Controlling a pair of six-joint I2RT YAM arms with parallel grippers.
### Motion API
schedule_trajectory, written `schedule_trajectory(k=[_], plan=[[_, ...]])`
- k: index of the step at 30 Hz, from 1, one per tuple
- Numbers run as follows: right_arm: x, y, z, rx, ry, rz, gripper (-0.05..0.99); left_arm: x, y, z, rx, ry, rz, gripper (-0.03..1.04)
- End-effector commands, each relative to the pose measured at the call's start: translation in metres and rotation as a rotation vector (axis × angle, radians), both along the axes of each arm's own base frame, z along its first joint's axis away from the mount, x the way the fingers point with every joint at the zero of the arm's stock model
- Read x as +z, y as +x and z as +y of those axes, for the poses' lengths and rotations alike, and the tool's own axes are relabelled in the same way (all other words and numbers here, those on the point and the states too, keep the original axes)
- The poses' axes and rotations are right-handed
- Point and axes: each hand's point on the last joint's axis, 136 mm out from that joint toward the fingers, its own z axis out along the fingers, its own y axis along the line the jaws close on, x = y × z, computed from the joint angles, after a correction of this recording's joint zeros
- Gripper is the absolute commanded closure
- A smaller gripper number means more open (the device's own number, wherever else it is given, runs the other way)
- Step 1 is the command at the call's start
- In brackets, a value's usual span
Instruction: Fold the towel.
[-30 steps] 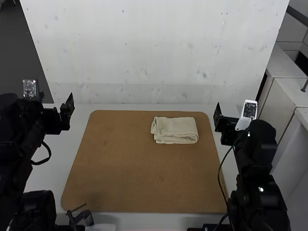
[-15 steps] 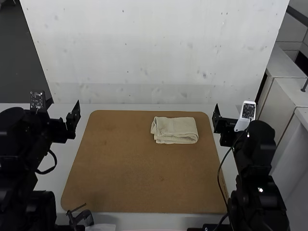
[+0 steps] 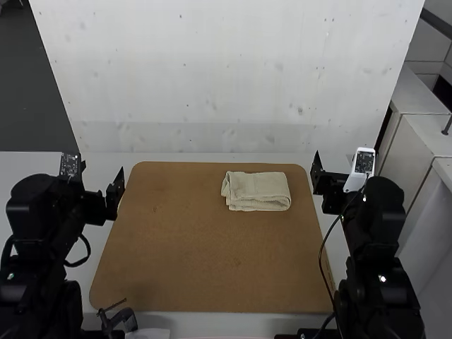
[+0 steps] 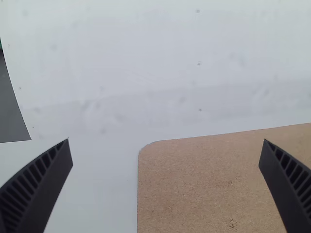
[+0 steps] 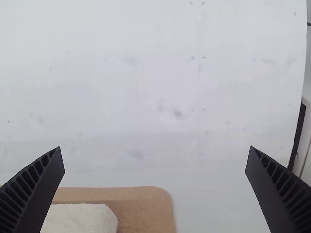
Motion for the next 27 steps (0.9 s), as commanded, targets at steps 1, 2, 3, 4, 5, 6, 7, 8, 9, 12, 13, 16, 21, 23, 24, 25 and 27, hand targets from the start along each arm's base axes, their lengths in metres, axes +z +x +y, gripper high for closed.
schedule_trajectory(k=[1, 2, 3, 4, 5, 6, 7, 8, 9, 12, 13, 16, 21, 23, 24, 25, 27], plan=[[0.006, -0.001, 0.002, 0.009, 0.006, -0.025, -0.03, 0.005, -0.001, -0.006, -0.033, 0.013, -0.031, 0.02], [0.006, -0.001, 0.002, 0.011, 0.006, -0.025, -0.03, 0.006, -0.001, -0.006, -0.034, 0.009, -0.032, 0.02], [0.006, -0.001, 0.002, 0.009, 0.008, -0.025, -0.03, 0.006, -0.001, -0.006, -0.034, 0.005, -0.032, 0.02], [0.005, 0.0, 0.002, 0.009, 0.012, -0.021, -0.03, 0.007, -0.001, -0.005, -0.027, 0.002, -0.033, 0.02], [0.004, 0.0, 0.002, 0.009, 0.017, -0.016, -0.03, 0.006, -0.001, -0.004, -0.022, -0.001, -0.031, 0.02], [0.002, 0.0, 0.002, 0.009, 0.026, -0.012, -0.03, 0.006, -0.001, -0.004, -0.022, 0.0, -0.03, 0.02], [0.0, 0.0, 0.002, 0.013, 0.043, -0.004, -0.03, 0.005, 0.0, -0.005, -0.025, 0.007, -0.029, 0.02], [-0.005, 0.0, 0.006, 0.031, 0.045, 0.018, -0.03, 0.005, -0.001, -0.005, -0.026, 0.009, -0.029, 0.02], [-0.007, 0.0, 0.008, 0.042, 0.043, 0.027, -0.03, 0.006, -0.001, -0.005, -0.025, 0.009, -0.03, 0.02], [-0.006, 0.0, 0.012, 0.056, 0.044, 0.026, -0.03, 0.006, -0.001, -0.005, -0.025, 0.009, -0.03, 0.02], [-0.008, 0.0, 0.012, 0.055, 0.044, 0.034, -0.03, 0.006, -0.001, -0.004, -0.023, 0.009, -0.03, 0.02], [-0.015, -0.001, 0.011, 0.053, 0.044, 0.07, -0.03, 0.006, -0.001, -0.005, -0.025, 0.009, -0.03, 0.02], [-0.016, -0.001, 0.011, 0.053, 0.043, 0.075, -0.03, 0.005, 0.0, -0.005, -0.025, 0.009, -0.029, 0.02], [-0.016, -0.001, 0.011, 0.053, 0.043, 0.075, -0.03, 0.006, -0.001, -0.005, -0.025, 0.009, -0.03, 0.02], [-0.016, -0.001, 0.011, 0.055, 0.044, 0.075, -0.03, 0.006, -0.001, -0.005, -0.025, 0.009, -0.03, 0.02], [-0.016, -0.001, 0.012, 0.058, 0.043, 0.074, -0.03, 0.006, -0.001, -0.005, -0.025, 0.009, -0.03, 0.02], [-0.016, -0.001, 0.012, 0.056, 0.043, 0.074, -0.03, 0.006, -0.001, -0.005, -0.025, 0.009, -0.03, 0.02]])
